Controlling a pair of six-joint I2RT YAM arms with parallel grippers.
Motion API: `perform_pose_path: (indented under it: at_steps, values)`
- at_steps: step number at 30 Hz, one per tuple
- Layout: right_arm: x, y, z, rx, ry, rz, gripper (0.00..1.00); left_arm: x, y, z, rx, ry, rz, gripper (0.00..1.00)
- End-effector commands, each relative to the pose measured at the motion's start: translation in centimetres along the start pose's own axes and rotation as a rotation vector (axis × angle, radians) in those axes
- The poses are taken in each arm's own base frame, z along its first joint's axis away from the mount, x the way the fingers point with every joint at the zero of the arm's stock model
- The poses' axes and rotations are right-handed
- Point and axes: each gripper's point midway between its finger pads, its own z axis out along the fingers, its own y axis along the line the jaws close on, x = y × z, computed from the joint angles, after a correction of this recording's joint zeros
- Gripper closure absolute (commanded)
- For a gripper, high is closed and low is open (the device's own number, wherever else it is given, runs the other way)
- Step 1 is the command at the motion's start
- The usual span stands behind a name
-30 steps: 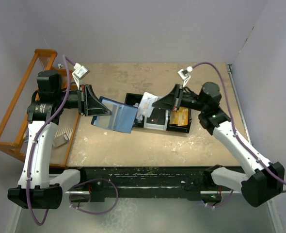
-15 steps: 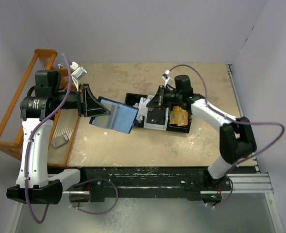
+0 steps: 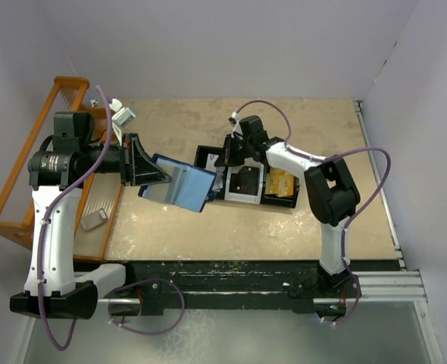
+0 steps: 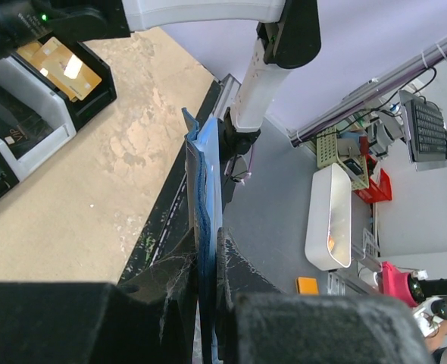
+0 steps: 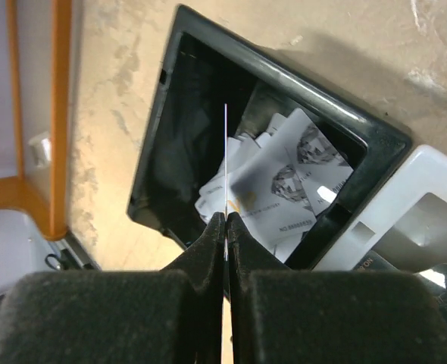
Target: Take the credit cards out of the card holder
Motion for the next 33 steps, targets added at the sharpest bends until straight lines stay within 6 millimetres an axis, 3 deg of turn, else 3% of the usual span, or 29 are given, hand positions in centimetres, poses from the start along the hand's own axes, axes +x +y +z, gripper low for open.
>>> perform_pose_path:
  at_steps: [1,5,11,19,21,24,29,32,33]
  values:
    - [-1.7,0.6,-0.1,0.063,-0.06,-0.06,1.0,-0.5,-1.5,-0.2,0.043,-0.007,0.071,0.86]
    - [-1.8,0.9,-0.3,0.105,-0.058,-0.101,0.96,-0.3,-1.1,-0.2,0.032,0.002,0.062,0.87]
    - [-2.9,2.4,-2.5,0.136,-0.094,-0.146,0.73,-0.7,-1.9,-0.3,0.045,-0.001,0.085,0.87]
    - [-4.3,7.4,-10.1,0.081,-0.195,-0.199,0.58,-0.4,-1.3,-0.3,0.025,0.013,0.11,0.86]
    - [-3.3,9.4,-12.6,0.011,-0.187,-0.209,0.54,-0.3,-1.3,-0.3,0.027,0.015,0.113,0.86]
    - [-3.0,15.0,-17.6,-0.212,-0.268,-0.207,0.4,-0.3,-1.4,-0.3,0.041,0.014,0.111,0.86]
    - [-3.1,22.9,-26.0,-0.573,-0.457,-0.189,0.27,-0.4,-2.2,-0.3,0.092,0.006,0.097,0.86]
    - [-1.2,26.0,-28.1,-0.719,-0.443,-0.194,0.15,-0.5,-2.6,-0.2,0.131,0.0,0.074,0.85]
    - [-0.4,27.0,-28.2,-0.744,-0.426,-0.208,0.07,-0.5,-2.8,-0.2,0.146,-0.003,0.067,0.85]
